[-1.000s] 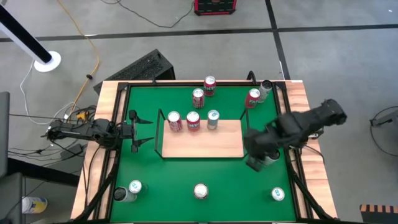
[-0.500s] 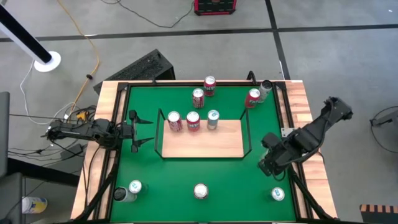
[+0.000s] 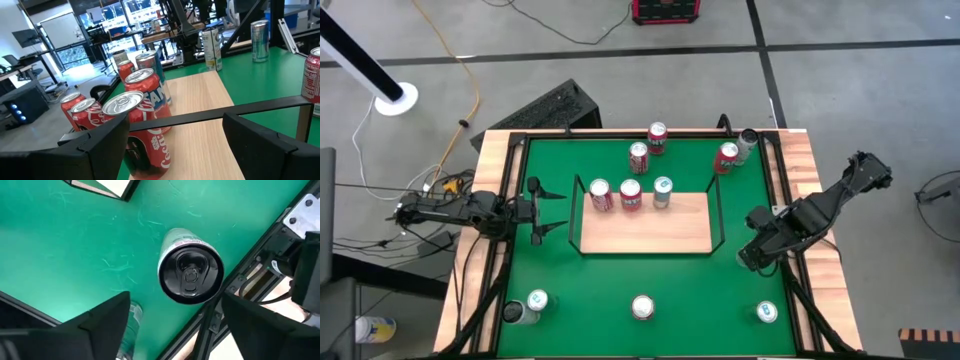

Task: Place canned beverage on shelf
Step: Put the middle right white-yellow soda can on the shelf

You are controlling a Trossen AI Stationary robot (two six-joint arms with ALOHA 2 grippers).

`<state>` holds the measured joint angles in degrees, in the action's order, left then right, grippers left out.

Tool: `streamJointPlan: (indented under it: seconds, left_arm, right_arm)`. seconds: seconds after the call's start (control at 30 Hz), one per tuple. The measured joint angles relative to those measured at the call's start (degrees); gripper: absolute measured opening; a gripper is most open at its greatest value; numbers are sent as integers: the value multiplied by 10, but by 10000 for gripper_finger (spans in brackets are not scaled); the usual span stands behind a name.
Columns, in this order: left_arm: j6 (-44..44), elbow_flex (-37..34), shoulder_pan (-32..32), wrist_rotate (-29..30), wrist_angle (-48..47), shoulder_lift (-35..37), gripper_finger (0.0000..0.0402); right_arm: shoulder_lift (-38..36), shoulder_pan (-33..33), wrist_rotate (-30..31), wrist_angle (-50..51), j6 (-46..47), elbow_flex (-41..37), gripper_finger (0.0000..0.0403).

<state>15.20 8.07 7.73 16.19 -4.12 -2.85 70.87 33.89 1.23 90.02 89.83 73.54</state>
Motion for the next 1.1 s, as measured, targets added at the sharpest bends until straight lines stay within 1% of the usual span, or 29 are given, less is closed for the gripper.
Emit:
streamJointPlan:
  seconds: [0.13,0.23,0.47,0.7,0.83,0.97,1.1]
  left_arm:
    - [0,0,0,0,0,0,306]
    - [0,0,0,0,-5,0,306]
    - [0,0,0,0,-5,0,306]
    - [0,0,0,0,-5,0,306]
    - [0,0,0,0,-5,0,306]
    - [0,0,0,0,-5,0,306]
    - [0,0,0,0,-5,0,306]
  right_arm:
    - [19,-6,0,0,-37,0,370]
    - [36,-11,2,0,-63,0,378]
    - [71,-22,7,0,-106,0,372]
    - [71,-22,17,0,-139,0,368]
    - [73,-23,18,0,-176,0,368]
    - [91,-36,17,0,-232,0,368]
    - [103,-58,14,0,-323,0,368]
